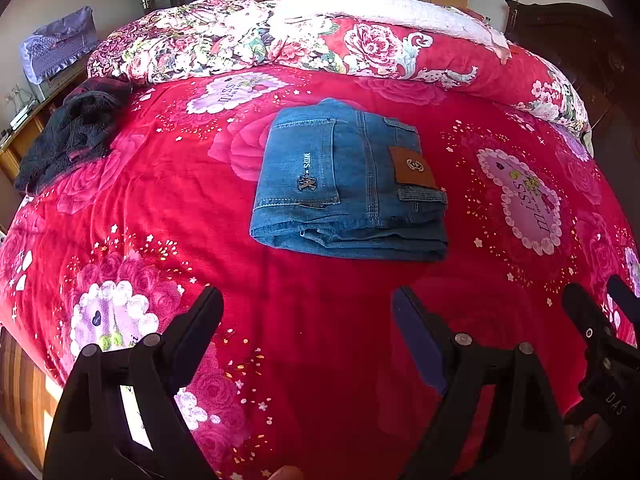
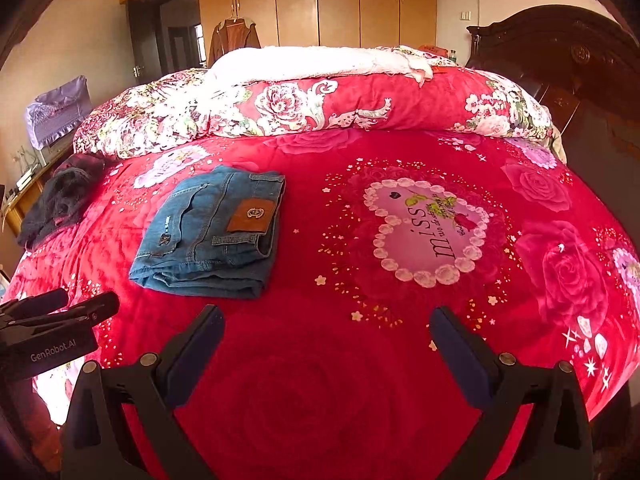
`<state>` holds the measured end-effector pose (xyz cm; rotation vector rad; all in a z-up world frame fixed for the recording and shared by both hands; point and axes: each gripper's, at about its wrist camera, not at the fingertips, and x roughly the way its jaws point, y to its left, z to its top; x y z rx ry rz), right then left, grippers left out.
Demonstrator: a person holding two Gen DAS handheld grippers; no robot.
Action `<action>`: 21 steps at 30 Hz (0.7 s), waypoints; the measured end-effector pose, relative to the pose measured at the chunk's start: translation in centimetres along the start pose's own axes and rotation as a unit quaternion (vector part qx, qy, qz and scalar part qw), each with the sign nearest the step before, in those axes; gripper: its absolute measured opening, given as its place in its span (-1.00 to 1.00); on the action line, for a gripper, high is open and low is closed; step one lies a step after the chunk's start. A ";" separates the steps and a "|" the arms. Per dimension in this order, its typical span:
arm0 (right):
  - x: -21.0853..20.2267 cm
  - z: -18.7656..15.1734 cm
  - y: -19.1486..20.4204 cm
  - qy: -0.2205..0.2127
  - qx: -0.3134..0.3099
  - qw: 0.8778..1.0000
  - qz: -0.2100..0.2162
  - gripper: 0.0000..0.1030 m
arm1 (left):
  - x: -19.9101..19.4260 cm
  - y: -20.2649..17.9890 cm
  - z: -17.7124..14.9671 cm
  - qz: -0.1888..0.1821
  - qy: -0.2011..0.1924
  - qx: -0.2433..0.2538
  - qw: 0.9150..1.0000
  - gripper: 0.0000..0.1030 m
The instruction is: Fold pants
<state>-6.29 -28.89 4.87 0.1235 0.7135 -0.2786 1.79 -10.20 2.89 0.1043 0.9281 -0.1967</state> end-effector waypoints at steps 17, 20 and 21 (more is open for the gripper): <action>0.2 -1.2 -0.8 -0.003 -0.006 1.000 -0.011 0.99 | 0.8 -1.2 -1.8 -0.010 0.011 0.023 1.000 0.69; 0.3 -1.3 -1.0 0.001 -0.005 1.000 -0.013 0.99 | 0.8 -1.6 -2.0 -0.014 0.013 0.029 0.999 0.69; 0.4 -1.4 -1.1 0.002 -0.004 1.000 -0.013 0.99 | 0.8 -1.8 -2.1 -0.015 0.013 0.030 0.999 0.69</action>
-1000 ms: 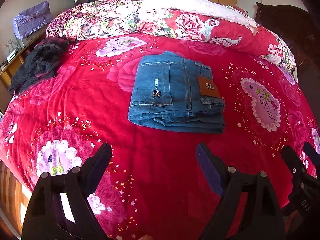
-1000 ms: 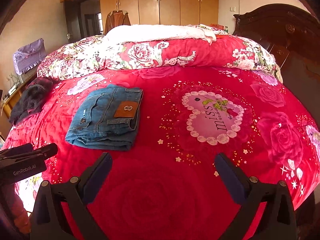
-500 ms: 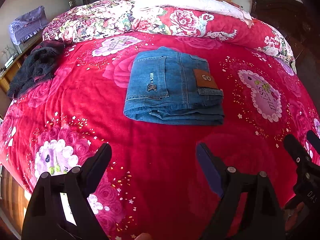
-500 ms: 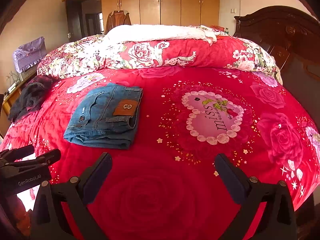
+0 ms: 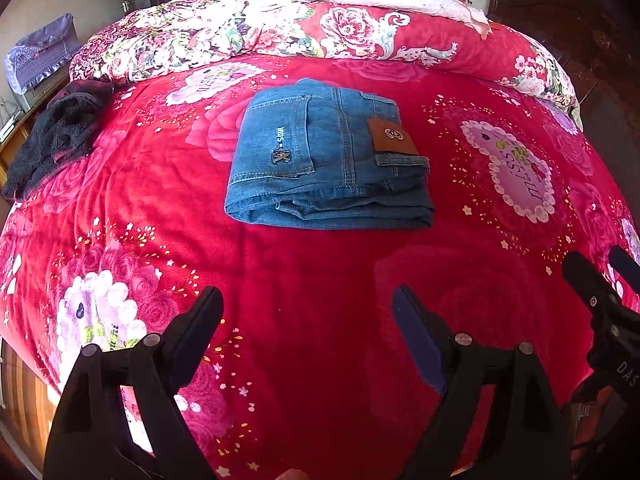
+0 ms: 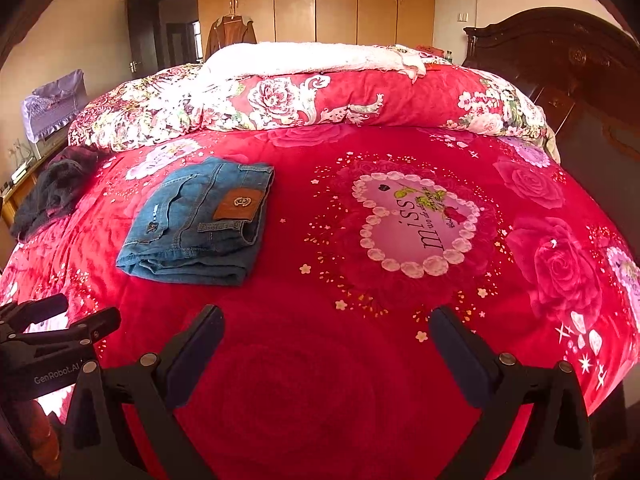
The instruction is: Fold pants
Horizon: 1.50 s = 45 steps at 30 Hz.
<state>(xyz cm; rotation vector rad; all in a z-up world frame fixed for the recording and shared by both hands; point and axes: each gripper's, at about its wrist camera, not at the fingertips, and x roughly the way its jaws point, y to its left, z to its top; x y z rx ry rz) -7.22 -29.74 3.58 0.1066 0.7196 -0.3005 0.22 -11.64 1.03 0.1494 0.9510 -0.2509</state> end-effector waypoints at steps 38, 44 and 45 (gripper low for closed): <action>1.6 0.8 0.3 0.029 -0.025 0.999 -0.002 0.99 | 0.3 -0.3 0.1 -0.001 0.008 0.005 1.000 0.69; 1.6 0.9 0.4 0.031 -0.025 0.999 -0.002 0.99 | 0.4 -0.1 0.2 -0.004 0.012 -0.001 1.000 0.69; 1.7 0.8 0.4 0.032 -0.025 0.999 -0.003 0.99 | 0.4 -0.1 0.2 -0.005 0.012 -0.002 1.000 0.69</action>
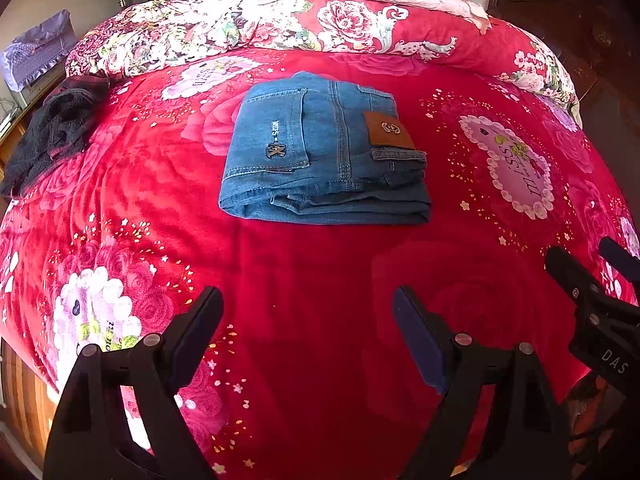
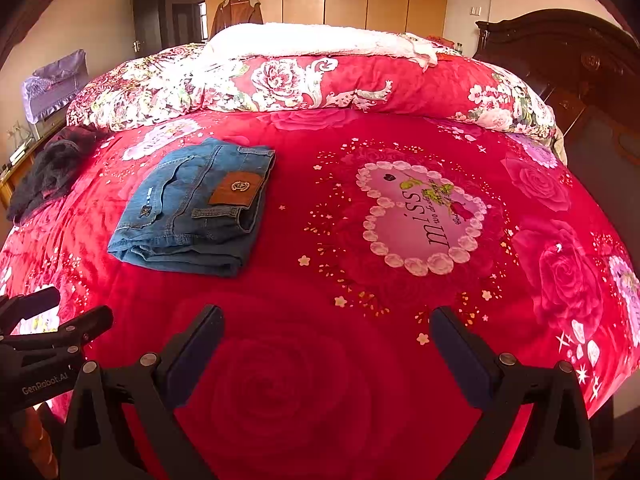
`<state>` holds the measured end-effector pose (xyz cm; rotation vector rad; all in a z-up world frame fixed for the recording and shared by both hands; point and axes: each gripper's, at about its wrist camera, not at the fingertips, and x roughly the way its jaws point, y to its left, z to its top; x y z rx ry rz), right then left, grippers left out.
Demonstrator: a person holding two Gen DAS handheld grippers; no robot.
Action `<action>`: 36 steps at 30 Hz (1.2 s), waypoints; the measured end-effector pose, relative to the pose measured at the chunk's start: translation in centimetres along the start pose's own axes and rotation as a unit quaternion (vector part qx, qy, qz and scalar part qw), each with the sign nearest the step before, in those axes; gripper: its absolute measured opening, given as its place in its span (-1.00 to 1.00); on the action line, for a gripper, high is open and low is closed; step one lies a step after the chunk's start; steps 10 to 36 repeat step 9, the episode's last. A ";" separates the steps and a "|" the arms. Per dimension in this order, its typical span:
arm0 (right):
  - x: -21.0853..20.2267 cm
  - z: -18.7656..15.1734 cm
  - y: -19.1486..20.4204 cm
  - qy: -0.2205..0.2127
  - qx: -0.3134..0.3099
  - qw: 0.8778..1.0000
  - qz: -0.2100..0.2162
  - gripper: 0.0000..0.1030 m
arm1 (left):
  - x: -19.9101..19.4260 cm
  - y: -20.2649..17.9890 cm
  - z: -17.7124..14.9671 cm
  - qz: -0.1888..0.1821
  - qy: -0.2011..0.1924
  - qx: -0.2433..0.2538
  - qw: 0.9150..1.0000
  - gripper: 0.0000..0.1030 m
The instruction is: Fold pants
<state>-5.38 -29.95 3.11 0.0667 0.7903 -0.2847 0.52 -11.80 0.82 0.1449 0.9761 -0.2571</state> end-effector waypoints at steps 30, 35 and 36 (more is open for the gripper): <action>0.2 0.0 -0.2 0.004 0.003 1.000 -0.002 0.99 | 0.0 0.0 0.2 0.001 0.002 -0.002 1.000 0.69; 0.2 0.0 -0.2 0.004 0.003 1.000 -0.002 0.99 | 0.0 0.0 0.2 0.001 0.002 -0.002 1.000 0.69; 0.2 0.0 -0.2 0.004 0.003 1.000 -0.002 0.99 | 0.0 0.0 0.2 0.001 0.002 -0.002 1.000 0.69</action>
